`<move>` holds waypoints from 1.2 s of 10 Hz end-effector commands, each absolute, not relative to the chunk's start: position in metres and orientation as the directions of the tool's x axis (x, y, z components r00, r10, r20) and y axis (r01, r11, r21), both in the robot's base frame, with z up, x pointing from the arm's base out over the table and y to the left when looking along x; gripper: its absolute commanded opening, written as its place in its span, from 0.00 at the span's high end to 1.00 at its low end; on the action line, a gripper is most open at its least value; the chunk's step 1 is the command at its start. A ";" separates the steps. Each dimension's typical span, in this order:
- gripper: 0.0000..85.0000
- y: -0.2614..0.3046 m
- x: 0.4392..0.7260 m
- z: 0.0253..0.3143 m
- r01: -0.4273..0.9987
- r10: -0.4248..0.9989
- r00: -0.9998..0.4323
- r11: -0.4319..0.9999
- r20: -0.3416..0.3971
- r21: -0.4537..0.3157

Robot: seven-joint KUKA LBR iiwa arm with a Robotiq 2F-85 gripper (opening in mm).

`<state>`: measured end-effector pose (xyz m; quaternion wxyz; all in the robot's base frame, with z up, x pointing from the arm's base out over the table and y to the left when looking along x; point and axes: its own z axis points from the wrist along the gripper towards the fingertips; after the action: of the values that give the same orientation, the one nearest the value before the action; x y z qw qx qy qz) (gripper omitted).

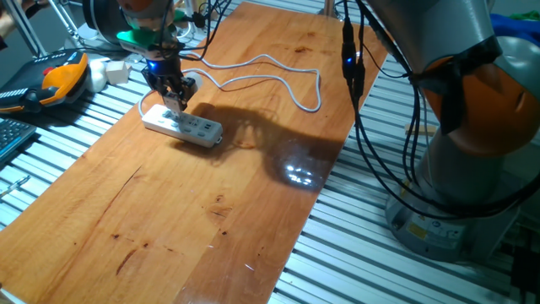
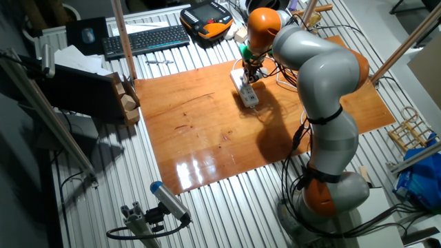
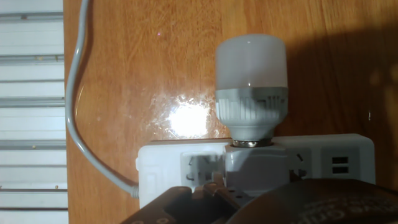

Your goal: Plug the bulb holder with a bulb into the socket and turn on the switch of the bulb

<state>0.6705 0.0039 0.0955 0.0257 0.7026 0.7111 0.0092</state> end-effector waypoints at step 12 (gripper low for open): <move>1.00 0.004 0.671 0.093 0.999 0.999 0.004 -0.003 -0.035 0.045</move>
<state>0.6712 0.0039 0.0927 0.0285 0.7082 0.7054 0.0032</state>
